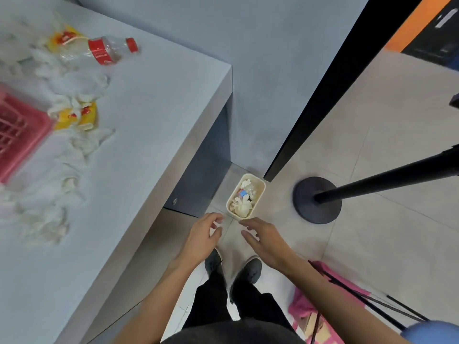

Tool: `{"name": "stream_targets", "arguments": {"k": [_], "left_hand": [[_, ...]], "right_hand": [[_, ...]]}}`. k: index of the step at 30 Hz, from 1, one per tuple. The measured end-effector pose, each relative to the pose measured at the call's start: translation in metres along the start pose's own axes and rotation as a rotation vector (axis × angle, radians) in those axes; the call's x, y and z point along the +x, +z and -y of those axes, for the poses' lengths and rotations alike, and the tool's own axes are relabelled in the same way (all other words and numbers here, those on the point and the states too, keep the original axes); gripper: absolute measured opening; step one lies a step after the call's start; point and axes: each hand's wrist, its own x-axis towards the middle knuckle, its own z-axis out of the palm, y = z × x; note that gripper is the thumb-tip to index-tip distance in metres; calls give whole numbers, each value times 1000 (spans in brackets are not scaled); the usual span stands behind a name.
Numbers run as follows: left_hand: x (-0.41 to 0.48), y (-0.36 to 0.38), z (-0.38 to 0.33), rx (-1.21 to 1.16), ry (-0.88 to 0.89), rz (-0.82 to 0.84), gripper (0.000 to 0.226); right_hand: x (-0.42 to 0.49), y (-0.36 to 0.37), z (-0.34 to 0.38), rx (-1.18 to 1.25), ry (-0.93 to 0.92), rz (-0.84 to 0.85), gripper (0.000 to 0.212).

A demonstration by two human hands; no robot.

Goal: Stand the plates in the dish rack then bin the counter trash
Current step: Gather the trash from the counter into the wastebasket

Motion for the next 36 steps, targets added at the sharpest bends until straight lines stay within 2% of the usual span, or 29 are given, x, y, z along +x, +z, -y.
{"name": "stream_targets", "arguments": {"k": [10, 17, 22, 26, 36], "left_hand": [[-104, -36, 8, -143, -145, -334, 21], [-175, -63, 33, -270, -165, -522, 20], [-237, -89, 63, -380, -226, -700, 27], [-297, -120, 101, -411, -208, -827, 30], [-393, -202, 207, -267, -272, -969, 32]], "right_hand": [[-4, 14, 73, -87, -330, 114, 27], [-10, 50, 145, -156, -527, 250, 27], [-23, 100, 199, -166, -637, 324, 22], [-36, 156, 242, -164, -687, 371, 23], [-33, 265, 358, -170, -762, 410, 21]]}}
